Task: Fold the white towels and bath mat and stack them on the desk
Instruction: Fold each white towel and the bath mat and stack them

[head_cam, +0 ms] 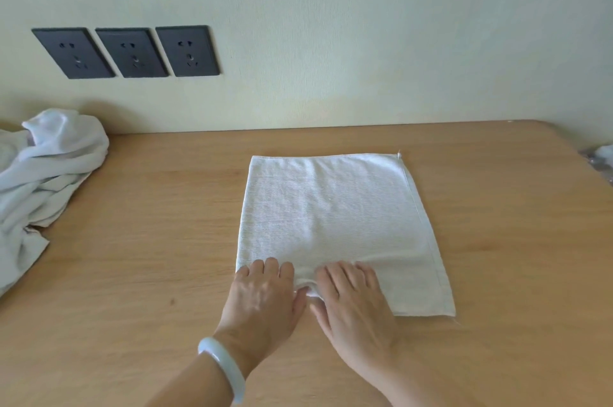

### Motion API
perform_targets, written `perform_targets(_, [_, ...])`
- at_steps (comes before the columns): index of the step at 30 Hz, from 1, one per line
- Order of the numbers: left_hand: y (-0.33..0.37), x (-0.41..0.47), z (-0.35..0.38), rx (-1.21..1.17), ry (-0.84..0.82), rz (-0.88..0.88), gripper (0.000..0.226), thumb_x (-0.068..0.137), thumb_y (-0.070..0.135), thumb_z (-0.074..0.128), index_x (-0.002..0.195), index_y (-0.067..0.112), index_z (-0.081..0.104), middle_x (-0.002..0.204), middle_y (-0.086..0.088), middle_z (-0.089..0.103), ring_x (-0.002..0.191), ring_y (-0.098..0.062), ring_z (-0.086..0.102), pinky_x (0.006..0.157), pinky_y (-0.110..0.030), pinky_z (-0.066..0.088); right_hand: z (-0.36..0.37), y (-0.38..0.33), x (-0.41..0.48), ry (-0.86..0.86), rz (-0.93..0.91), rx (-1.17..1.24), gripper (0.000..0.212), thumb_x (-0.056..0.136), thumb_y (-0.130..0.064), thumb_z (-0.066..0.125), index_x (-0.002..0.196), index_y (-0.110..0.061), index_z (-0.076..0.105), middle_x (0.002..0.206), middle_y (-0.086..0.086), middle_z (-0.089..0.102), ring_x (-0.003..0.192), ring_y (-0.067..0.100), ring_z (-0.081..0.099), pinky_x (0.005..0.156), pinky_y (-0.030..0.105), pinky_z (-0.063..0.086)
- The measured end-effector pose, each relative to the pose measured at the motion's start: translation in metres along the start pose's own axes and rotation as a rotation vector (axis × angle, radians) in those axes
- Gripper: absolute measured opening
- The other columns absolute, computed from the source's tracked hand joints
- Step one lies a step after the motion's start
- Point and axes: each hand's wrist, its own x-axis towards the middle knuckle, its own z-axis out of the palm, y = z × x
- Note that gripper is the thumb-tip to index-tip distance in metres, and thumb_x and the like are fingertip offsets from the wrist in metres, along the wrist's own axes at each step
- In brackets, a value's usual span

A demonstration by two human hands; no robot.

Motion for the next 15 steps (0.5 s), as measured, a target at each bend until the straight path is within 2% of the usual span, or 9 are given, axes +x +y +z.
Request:
perform_targets(1, [0.0,0.0,0.001,0.002,0.002,0.005,0.02,0.065,0.029,0.069,0.069,0.016,0.055,0.061,-0.003,0.049,0.052,-0.023,0.049,0.048,-0.035,0.043,0.003,0.002,0.002,0.023,0.006,-0.007,0.02,0.085,-0.017,0.052,0.104,-0.016,0.057,0.096,0.0,0.052,0.09,0.023,0.054,0.087,0.039,0.042])
perform_targets(2, [-0.002,-0.001,0.003,0.008,-0.002,0.013,0.02,0.056,0.012,0.068,0.069,0.016,0.054,0.062,-0.003,0.047,0.052,-0.022,0.047,0.047,-0.035,0.041,0.002,0.007,0.004,0.019,0.04,0.001,0.026,0.081,-0.007,0.044,0.1,-0.016,0.058,0.092,-0.001,0.053,0.086,0.024,0.055,0.084,0.037,0.04])
perform_targets(3, [-0.005,-0.003,0.004,0.019,-0.006,0.021,0.022,0.053,0.0,0.056,0.069,0.015,0.053,0.064,-0.004,0.047,0.054,-0.022,0.047,0.046,-0.035,0.04,0.003,0.015,0.002,0.017,0.063,-0.009,0.034,0.077,-0.003,0.038,0.099,-0.016,0.059,0.092,0.0,0.055,0.085,0.025,0.057,0.083,0.037,0.038])
perform_targets(5, [-0.016,-0.011,0.008,0.039,0.041,0.038,0.036,0.054,-0.005,0.029,0.072,0.015,0.054,0.068,-0.004,0.047,0.057,-0.023,0.047,0.046,-0.035,0.041,0.003,0.04,-0.011,0.019,0.089,-0.048,0.043,0.075,-0.001,0.032,0.102,-0.012,0.064,0.101,0.004,0.063,0.095,0.028,0.062,0.087,0.038,0.039])
perform_targets(6, [-0.021,-0.016,0.009,0.043,0.074,0.065,0.042,0.055,-0.006,0.024,0.073,0.015,0.055,0.07,-0.003,0.048,0.059,-0.023,0.048,0.047,-0.035,0.043,0.0,0.053,-0.021,0.009,0.093,-0.052,0.047,0.076,0.0,0.031,0.106,-0.009,0.066,0.111,0.008,0.066,0.104,0.031,0.063,0.093,0.04,0.038])
perform_targets(8, [-0.03,-0.026,0.009,0.024,0.098,0.119,0.045,0.057,-0.011,0.026,0.076,0.016,0.057,0.075,-0.002,0.049,0.063,-0.021,0.049,0.054,-0.033,0.047,-0.006,0.08,-0.042,-0.013,0.082,-0.054,0.055,0.077,0.002,0.029,0.117,-0.005,0.066,0.126,0.01,0.063,0.119,0.028,0.059,0.106,0.037,0.031])
perform_targets(10, [-0.039,-0.038,0.008,-0.022,0.103,0.149,0.043,0.062,-0.007,0.028,0.081,0.018,0.057,0.081,0.001,0.052,0.071,-0.018,0.048,0.066,-0.027,0.046,-0.015,0.103,-0.063,-0.066,0.091,-0.027,0.058,0.079,0.003,0.028,0.124,-0.008,0.064,0.133,0.005,0.06,0.13,0.016,0.047,0.111,0.028,0.025])
perform_targets(13, [-0.054,-0.055,0.008,-0.158,0.044,0.218,0.049,0.064,-0.002,0.03,0.097,0.024,0.056,0.095,0.009,0.052,0.084,-0.008,0.047,0.082,-0.021,0.038,-0.023,0.135,-0.086,-0.185,0.102,0.091,0.059,0.091,-0.003,0.027,0.135,-0.034,0.052,0.142,-0.012,0.051,0.136,0.0,0.036,0.106,0.023,0.031])
perform_targets(15, [-0.065,-0.06,0.0,-0.274,-0.06,0.237,0.061,0.063,-0.001,0.045,0.104,0.043,0.05,0.095,0.027,0.049,0.082,0.005,0.05,0.078,-0.004,0.037,-0.043,0.145,-0.086,-0.288,0.153,0.234,0.062,0.095,-0.007,0.034,0.126,-0.058,0.049,0.132,-0.029,0.054,0.122,-0.008,0.049,0.097,0.02,0.04])
